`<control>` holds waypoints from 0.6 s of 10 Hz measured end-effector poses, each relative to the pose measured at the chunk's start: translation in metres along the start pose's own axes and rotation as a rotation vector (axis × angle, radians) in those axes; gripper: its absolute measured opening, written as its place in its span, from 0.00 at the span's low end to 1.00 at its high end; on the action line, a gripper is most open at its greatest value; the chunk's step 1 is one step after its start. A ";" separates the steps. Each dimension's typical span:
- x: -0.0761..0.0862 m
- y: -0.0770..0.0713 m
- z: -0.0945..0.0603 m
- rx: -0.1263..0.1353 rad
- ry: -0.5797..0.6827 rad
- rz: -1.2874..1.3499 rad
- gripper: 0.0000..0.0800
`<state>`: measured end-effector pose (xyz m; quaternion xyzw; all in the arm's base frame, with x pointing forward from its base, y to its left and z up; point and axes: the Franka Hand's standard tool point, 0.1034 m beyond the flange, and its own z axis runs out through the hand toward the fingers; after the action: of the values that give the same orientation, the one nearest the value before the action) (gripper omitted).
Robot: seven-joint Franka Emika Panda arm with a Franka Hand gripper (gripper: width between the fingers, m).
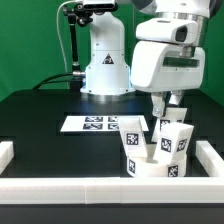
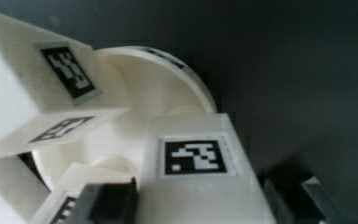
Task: Assemble stool
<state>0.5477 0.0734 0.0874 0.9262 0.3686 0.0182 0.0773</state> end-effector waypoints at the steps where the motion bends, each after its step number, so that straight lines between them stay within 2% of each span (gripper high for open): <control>1: 0.000 0.000 0.000 -0.001 0.005 0.066 0.43; 4: 0.000 0.000 0.001 0.011 0.017 0.282 0.43; 5: 0.000 0.000 0.001 0.027 0.012 0.354 0.43; 6: 0.000 -0.002 0.000 0.062 -0.002 0.458 0.43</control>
Offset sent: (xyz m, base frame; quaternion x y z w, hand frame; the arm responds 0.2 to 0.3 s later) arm -0.0045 -0.0003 -0.0003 0.0075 0.0076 0.2143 0.9767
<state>0.5462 0.0743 0.0875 0.9876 0.1491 0.0232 0.0429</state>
